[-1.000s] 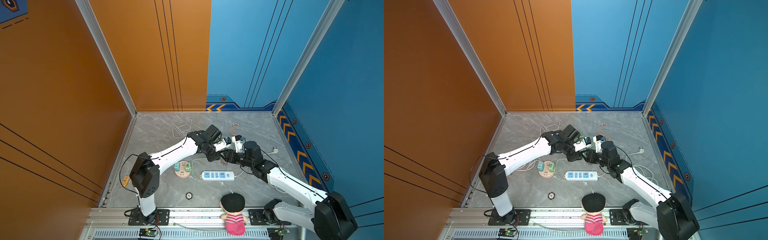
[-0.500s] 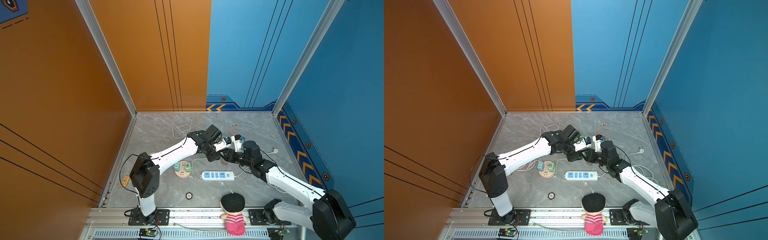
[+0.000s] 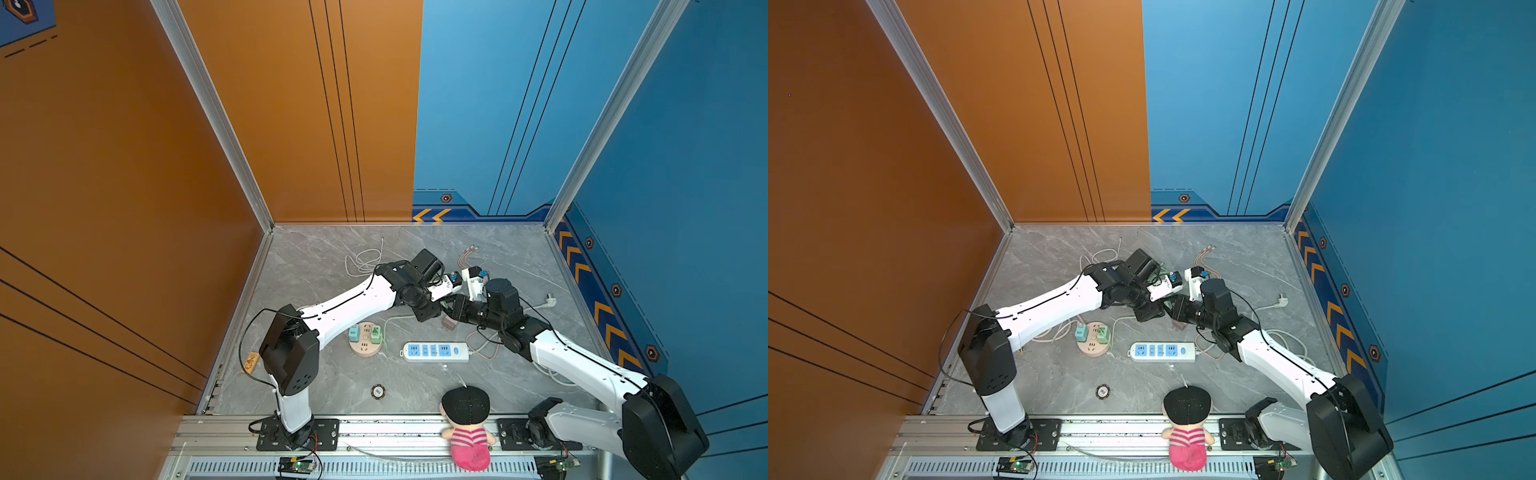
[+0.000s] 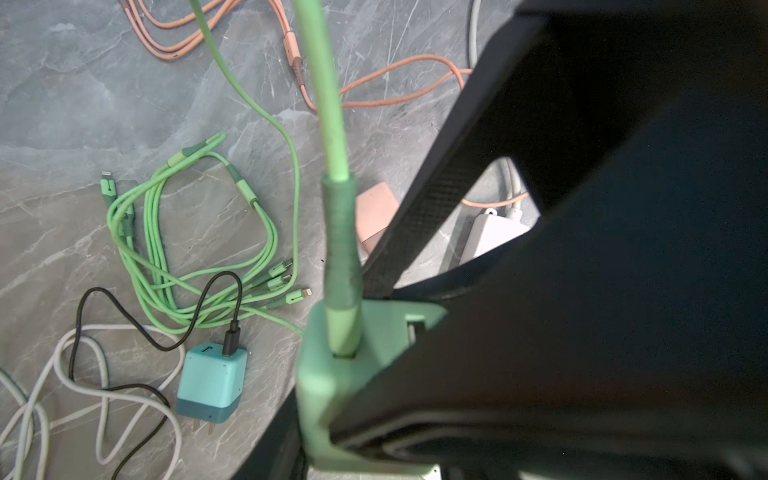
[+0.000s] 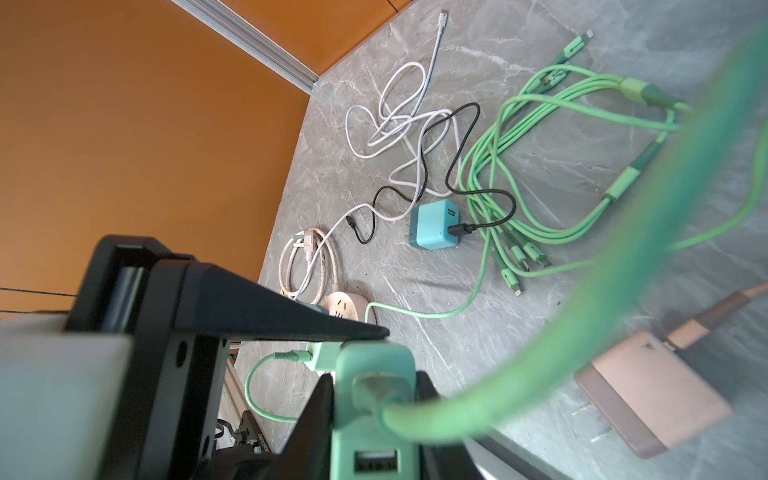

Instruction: Insert the plug

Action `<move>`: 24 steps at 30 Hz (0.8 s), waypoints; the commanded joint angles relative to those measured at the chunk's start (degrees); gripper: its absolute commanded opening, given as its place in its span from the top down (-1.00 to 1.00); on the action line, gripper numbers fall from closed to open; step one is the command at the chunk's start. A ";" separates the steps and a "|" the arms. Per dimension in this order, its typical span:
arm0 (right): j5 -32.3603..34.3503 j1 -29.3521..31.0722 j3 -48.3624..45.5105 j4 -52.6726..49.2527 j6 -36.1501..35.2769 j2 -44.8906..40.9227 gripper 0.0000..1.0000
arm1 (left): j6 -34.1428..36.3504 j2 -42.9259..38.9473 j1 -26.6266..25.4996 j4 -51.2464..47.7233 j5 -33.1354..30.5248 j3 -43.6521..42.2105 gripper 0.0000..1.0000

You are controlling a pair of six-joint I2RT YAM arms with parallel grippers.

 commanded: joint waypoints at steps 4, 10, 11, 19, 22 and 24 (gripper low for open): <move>0.81 0.30 0.60 -5.72 -2.19 0.91 0.78 | -1.74 -0.41 -0.33 6.45 -3.19 1.88 -0.04; 3.06 -0.45 2.45 -9.88 -4.96 -0.15 1.00 | -3.25 -3.14 0.52 6.44 -4.98 0.36 -0.31; 3.33 -0.65 2.65 -10.40 -5.36 -0.54 1.00 | -3.63 -4.41 0.72 6.44 -5.20 -0.34 -0.31; 5.10 -3.03 3.94 -14.85 -8.62 -2.99 1.00 | -7.82 -15.85 2.31 6.44 -15.82 -7.61 -0.41; 6.87 -3.21 5.02 -18.10 -10.39 -3.35 1.00 | -10.70 -19.51 4.01 6.44 -16.84 -10.01 -0.43; 7.08 -3.28 5.47 -19.38 -11.87 -3.91 1.00 | -12.20 -21.65 4.85 6.57 -16.48 -11.59 -0.43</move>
